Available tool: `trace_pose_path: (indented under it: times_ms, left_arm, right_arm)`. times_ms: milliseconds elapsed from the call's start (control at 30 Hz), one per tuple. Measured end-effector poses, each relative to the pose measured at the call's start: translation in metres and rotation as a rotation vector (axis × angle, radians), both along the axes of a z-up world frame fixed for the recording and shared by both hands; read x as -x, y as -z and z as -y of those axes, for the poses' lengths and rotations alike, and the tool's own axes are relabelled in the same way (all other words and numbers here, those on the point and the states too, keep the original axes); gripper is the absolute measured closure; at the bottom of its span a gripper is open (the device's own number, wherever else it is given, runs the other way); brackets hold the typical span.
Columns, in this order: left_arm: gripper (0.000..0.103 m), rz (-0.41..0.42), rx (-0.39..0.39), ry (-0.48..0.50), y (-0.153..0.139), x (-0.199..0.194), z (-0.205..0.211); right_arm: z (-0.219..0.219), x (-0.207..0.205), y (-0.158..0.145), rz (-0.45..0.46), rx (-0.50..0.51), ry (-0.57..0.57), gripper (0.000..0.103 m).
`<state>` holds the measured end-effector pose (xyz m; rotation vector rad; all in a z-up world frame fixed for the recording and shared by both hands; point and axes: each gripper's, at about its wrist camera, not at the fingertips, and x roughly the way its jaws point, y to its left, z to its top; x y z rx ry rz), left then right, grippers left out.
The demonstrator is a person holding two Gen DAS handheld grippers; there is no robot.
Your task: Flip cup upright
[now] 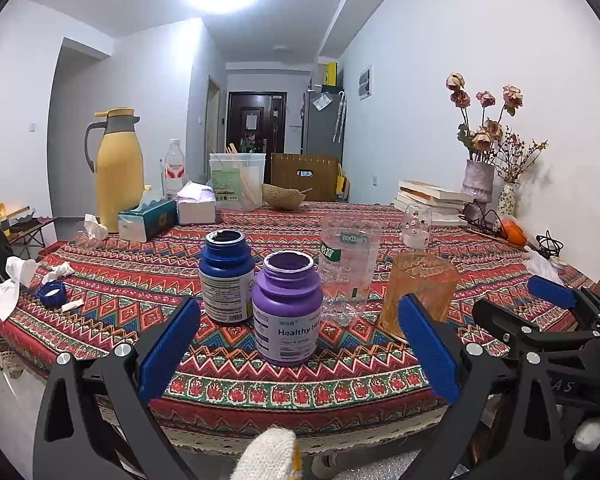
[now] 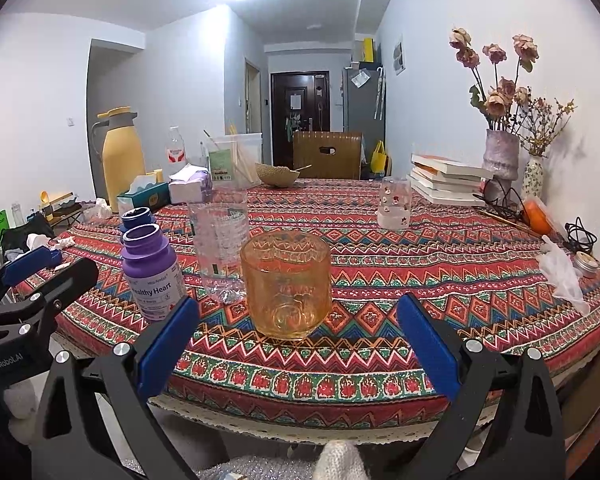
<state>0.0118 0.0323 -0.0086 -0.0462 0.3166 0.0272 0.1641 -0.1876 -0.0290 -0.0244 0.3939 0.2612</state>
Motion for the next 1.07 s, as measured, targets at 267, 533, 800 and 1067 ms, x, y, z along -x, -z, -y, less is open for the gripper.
trace_pose_path:
  times_ms: [267,533,800,1067]
  left_arm:
    - [0.007,0.006,0.001,0.002,-0.002,0.002,0.001]
    - [0.007,0.004,0.003,-0.001,-0.008,0.007,0.003]
    - [0.007,0.008,-0.024,-0.005,-0.016,0.014,0.008]
    - [0.007,0.005,-0.016,-0.022,-0.020,0.018,0.007]
  right_arm:
    - [0.000,0.003,-0.003,0.011,0.002,-0.001,0.007]
    - [-0.001,0.007,-0.006,0.023,0.007,-0.002,0.007]
    - [-0.001,0.012,-0.010,0.035,0.007,-0.011,0.007]
    - [-0.002,0.018,-0.012,0.041,0.009,-0.019,0.007]
